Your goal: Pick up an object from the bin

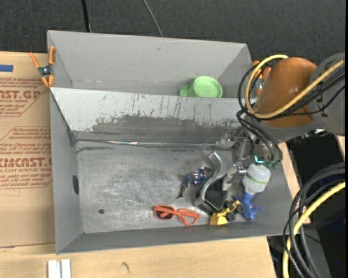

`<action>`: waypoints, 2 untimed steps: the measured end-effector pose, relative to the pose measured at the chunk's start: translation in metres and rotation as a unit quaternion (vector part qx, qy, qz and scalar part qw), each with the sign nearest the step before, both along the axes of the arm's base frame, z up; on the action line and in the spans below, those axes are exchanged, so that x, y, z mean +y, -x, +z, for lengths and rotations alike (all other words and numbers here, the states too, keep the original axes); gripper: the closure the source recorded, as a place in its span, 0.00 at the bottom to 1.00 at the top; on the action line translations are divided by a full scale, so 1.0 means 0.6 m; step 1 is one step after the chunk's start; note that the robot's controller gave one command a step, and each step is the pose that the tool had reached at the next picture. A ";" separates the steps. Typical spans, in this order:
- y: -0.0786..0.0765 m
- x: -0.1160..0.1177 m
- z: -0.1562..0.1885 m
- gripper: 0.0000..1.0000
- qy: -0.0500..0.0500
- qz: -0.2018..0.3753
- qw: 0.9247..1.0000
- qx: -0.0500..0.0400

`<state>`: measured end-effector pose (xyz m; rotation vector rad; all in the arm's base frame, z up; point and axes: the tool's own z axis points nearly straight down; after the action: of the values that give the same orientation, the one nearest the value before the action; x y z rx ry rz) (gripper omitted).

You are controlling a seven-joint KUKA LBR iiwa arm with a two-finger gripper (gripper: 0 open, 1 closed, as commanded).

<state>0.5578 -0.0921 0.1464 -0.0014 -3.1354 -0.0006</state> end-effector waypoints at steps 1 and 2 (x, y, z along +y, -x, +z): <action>-0.003 0.000 0.007 0.00 0.000 0.001 1.000 -0.004; 0.045 0.033 -0.058 0.00 0.002 0.018 1.000 -0.007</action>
Offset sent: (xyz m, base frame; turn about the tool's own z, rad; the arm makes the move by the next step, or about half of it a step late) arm -0.0565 0.0395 -0.0764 -0.0692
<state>0.5310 -0.0726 0.1117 0.0548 -3.1495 0.0044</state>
